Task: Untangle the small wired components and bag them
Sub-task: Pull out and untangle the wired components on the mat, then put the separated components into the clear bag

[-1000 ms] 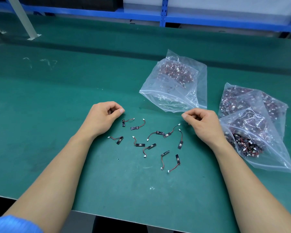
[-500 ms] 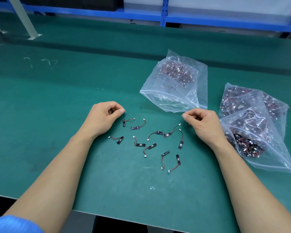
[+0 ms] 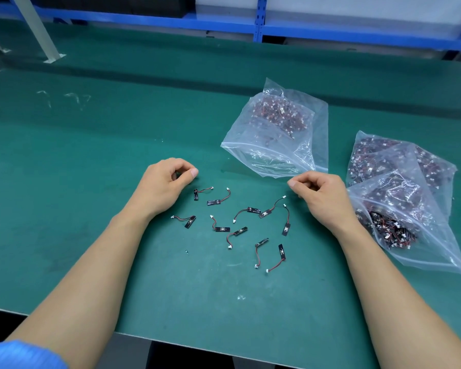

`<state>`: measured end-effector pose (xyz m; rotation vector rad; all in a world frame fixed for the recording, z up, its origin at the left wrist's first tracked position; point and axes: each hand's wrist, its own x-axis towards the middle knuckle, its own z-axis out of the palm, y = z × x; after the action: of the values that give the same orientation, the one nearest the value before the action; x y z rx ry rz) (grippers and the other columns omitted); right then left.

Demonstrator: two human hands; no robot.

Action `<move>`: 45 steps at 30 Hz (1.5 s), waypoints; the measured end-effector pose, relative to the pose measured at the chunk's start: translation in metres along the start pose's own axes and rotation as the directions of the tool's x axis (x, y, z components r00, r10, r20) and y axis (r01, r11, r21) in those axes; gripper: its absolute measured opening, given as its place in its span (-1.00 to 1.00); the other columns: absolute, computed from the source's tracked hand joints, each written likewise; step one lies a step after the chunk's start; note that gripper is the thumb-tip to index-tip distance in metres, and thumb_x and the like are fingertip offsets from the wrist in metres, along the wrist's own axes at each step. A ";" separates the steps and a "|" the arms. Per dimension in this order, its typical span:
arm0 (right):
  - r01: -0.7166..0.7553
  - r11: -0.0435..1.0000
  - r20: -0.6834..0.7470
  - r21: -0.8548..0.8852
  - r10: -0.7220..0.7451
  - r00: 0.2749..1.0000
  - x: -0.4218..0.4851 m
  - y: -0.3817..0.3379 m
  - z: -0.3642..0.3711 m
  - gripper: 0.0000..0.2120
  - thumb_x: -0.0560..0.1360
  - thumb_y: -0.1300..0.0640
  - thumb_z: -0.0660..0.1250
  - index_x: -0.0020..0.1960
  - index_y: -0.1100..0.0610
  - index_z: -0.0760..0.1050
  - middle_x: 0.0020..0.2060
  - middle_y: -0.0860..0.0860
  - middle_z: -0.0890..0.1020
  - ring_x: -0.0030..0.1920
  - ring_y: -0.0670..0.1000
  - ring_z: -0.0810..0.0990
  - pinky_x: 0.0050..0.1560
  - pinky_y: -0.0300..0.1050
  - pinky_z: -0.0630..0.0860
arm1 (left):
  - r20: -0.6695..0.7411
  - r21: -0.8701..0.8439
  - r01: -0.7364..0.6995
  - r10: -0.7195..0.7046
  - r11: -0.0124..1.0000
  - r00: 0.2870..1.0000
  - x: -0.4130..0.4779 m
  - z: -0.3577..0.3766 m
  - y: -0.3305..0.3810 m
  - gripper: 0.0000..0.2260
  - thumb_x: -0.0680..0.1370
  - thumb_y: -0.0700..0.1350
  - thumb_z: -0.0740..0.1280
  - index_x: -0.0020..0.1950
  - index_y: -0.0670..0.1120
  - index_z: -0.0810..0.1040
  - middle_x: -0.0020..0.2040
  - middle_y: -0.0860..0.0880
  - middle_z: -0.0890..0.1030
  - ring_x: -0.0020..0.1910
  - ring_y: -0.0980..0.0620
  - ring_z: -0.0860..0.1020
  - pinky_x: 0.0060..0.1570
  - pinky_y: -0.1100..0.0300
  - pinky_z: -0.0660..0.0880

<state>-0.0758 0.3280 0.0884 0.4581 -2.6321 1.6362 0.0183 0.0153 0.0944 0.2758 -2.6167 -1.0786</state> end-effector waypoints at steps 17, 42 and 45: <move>0.016 1.000 -0.004 0.010 -0.016 1.000 0.004 0.002 0.006 -0.81 0.49 0.14 0.46 -0.29 -0.03 0.62 -0.47 -0.22 0.58 -0.42 -0.23 0.47 -0.30 -0.38 0.40 | 0.527 0.215 -0.537 0.366 0.816 0.767 -0.065 0.097 0.102 -0.01 0.30 0.62 0.17 0.62 0.22 -0.03 0.65 0.08 -0.03 0.60 0.10 -0.09 0.58 0.03 -0.17; 0.034 0.989 0.019 -0.143 -0.031 0.999 -0.004 -0.002 0.002 -0.84 0.47 0.07 0.44 -0.28 -0.07 0.61 -0.45 -0.25 0.58 -0.36 -0.22 0.51 -0.18 -0.17 0.49 | 0.402 0.245 -0.546 0.428 0.801 0.809 -0.034 0.071 0.075 -0.53 0.45 0.47 0.23 0.23 0.26 0.52 0.17 0.24 0.42 0.02 0.23 0.41 -0.03 0.15 0.48; 0.041 0.984 0.072 -0.172 -0.029 0.997 -0.007 -0.007 -0.001 -0.86 0.49 0.05 0.43 -0.25 -0.08 0.62 -0.41 -0.19 0.60 -0.33 -0.22 0.52 -0.17 -0.19 0.48 | 0.339 0.281 -0.561 0.467 0.779 0.817 -0.034 0.073 0.078 -0.67 0.52 0.35 0.21 0.10 0.19 0.57 0.10 0.22 0.50 -0.10 0.17 0.50 -0.18 0.09 0.52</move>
<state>-0.0672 0.3279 0.0935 0.5594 -2.7674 1.3907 0.0201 0.1272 0.0939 -0.5291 -2.8400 -0.4451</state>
